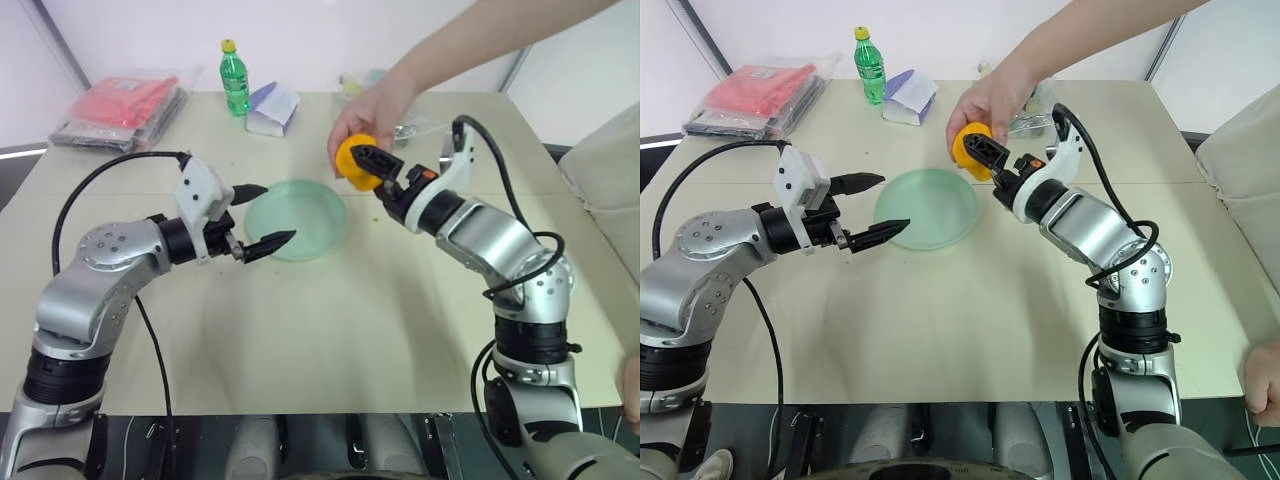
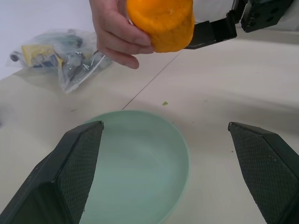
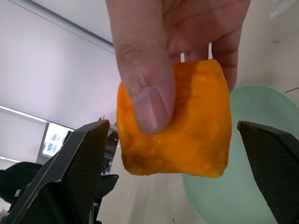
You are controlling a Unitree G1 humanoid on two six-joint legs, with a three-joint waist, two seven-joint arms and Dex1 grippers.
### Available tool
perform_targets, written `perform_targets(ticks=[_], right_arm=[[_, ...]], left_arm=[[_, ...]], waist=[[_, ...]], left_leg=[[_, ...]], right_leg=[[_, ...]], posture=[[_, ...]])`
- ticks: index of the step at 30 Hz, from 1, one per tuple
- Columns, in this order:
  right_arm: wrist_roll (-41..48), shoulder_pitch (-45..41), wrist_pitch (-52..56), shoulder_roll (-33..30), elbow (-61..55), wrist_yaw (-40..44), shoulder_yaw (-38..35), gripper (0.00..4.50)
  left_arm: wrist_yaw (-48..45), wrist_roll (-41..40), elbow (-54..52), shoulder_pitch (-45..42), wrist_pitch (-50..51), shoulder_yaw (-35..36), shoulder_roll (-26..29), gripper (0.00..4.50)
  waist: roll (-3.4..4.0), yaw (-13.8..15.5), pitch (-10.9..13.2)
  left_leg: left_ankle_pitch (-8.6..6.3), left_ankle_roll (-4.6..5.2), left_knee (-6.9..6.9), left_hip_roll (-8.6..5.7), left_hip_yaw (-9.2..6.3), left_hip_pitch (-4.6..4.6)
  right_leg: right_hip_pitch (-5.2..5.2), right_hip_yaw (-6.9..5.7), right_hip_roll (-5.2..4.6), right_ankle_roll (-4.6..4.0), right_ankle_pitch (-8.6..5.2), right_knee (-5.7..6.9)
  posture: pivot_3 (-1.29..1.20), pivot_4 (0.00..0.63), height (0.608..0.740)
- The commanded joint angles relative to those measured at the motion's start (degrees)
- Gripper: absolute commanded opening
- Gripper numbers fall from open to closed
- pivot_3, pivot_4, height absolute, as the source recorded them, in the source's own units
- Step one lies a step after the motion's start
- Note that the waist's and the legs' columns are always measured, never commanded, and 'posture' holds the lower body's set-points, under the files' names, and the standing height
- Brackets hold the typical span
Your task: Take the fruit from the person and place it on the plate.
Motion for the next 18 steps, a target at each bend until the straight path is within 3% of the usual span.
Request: perform_targets(ticks=[1, 2, 3, 10, 18], right_arm=[[-0.55, -1.79, -0.29, 0.58, -0.97, 0.90, -0.42, 2.59], [-0.56, -1.79, -0.26, 0.66, -0.97, 0.92, -0.49, 2.12], [-0.45, -1.77, -0.20, 0.69, -0.96, 0.92, -0.58, 1.95], [-0.39, -1.02, 1.52, -1.12, -1.54, 1.29, -0.74, 1.95], [-21.43, -2.46, 10.17, -11.20, -3.97, 18.38, 8.55, 1.95]], left_arm=[[0.34, -0.53, -2.24, 0.12, -0.47, 1.55, 0.42, 4.50], [0.42, -0.49, -2.26, 0.12, -0.50, 1.53, 0.40, 4.50], [0.51, -0.48, -2.27, 0.16, -0.52, 1.55, 0.38, 4.50], [0.88, -0.82, -2.47, 1.30, -0.27, 2.36, 0.58, 4.50], [3.29, -2.67, -4.32, 4.99, 2.29, 7.72, 1.87, 4.50]], waist=[[0.00, 0.04, 0.00], [0.00, 0.05, 0.00], [0.00, 0.04, 0.00], [0.00, 0.00, 0.00], [0.02, -0.14, 0.01]], left_leg=[[0.00, 0.00, 0.00, 0.00, 0.00, 0.00], [0.00, 0.00, 0.00, 0.00, 0.00, 0.00], [0.00, 0.00, 0.00, 0.00, 0.00, -0.01], [0.00, 0.00, -0.01, 0.00, 0.00, -0.01], [0.00, 0.00, -0.05, 0.00, 0.00, -0.02]], right_leg=[[0.00, 0.00, 0.00, 0.00, 0.00, 0.00], [0.00, 0.00, 0.00, 0.00, 0.00, 0.00], [0.00, 0.00, -0.01, 0.00, 0.00, 0.00], [-0.02, 0.01, 0.00, 0.00, 0.00, 0.00], [-0.06, 0.02, 0.00, -0.01, -0.01, -0.03]], posture=[[0.00, 0.150, 0.731], [0.00, 0.150, 0.731], [0.00, 0.150, 0.731], [0.00, 0.150, 0.731], [0.00, 0.150, 0.731]])
